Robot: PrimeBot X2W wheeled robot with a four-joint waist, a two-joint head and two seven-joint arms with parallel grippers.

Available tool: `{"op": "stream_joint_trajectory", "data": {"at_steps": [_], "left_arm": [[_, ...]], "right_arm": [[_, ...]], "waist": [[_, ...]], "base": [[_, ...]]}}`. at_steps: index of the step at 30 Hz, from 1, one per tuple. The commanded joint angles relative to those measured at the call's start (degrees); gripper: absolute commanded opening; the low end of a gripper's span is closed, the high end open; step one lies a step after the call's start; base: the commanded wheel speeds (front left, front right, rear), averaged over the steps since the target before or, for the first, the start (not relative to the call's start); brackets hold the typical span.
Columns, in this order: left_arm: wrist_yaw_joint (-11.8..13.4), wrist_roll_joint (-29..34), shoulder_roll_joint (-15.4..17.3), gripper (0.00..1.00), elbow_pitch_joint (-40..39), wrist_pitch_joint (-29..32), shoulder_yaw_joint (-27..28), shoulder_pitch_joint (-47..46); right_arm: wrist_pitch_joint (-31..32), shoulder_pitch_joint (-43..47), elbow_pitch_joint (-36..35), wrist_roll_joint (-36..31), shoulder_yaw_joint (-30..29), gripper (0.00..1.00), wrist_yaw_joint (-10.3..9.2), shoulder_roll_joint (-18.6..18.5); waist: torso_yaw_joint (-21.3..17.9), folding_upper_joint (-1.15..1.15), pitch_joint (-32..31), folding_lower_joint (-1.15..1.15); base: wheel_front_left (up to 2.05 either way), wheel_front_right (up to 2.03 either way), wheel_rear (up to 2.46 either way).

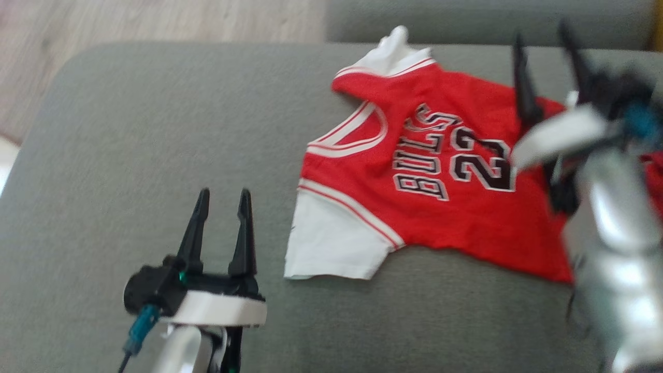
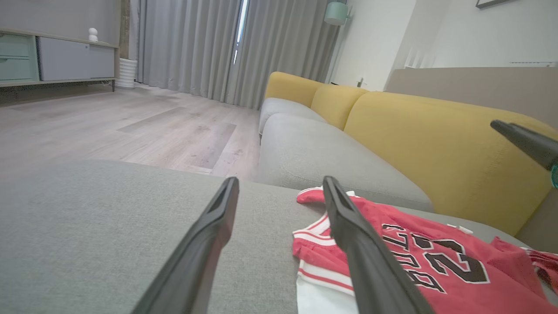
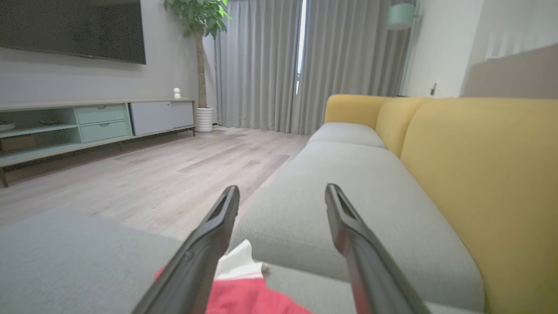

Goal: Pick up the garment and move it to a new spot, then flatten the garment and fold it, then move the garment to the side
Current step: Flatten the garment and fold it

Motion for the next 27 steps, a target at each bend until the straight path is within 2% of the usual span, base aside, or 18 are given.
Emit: {"op": "stream_joint_trajectory", "data": {"at_steps": [1,7,13,18,27], "left_arm": [[-0.15,0.98,0.17,1.00,-1.42,-0.36,2.39,-0.58],[-0.85,1.84,0.17,1.00,-0.97,-0.36,3.41,2.08],[-1.23,1.92,0.17,1.00,-0.50,-0.36,3.76,3.64],[-1.45,1.88,0.17,1.00,0.36,-0.36,3.50,4.27],[-1.72,2.19,0.17,1.00,0.99,-0.36,3.50,4.06]], "right_arm": [[-0.60,2.79,-3.87,-0.78,-0.08,1.00,0.37,2.05],[-0.60,19.51,-14.52,-3.28,-4.79,1.00,0.37,6.27],[-0.61,30.88,-21.90,-3.87,-6.98,1.00,0.37,7.17],[-0.61,35.20,-24.71,-2.39,-7.72,1.00,0.37,7.20],[-0.61,35.64,-26.44,-1.56,-7.84,1.00,0.37,7.21]], "waist": [[-2.99,0.00,-2.93,0.01],[-5.40,0.00,-5.32,0.01],[-6.32,0.00,-6.35,0.01],[-6.60,0.00,-6.50,0.01],[-6.78,0.00,-6.29,0.01]], "base": [[0.00,0.00,0.00],[0.00,0.00,0.00],[0.00,0.00,0.00],[0.00,0.00,0.00],[0.00,0.00,0.00]]}}
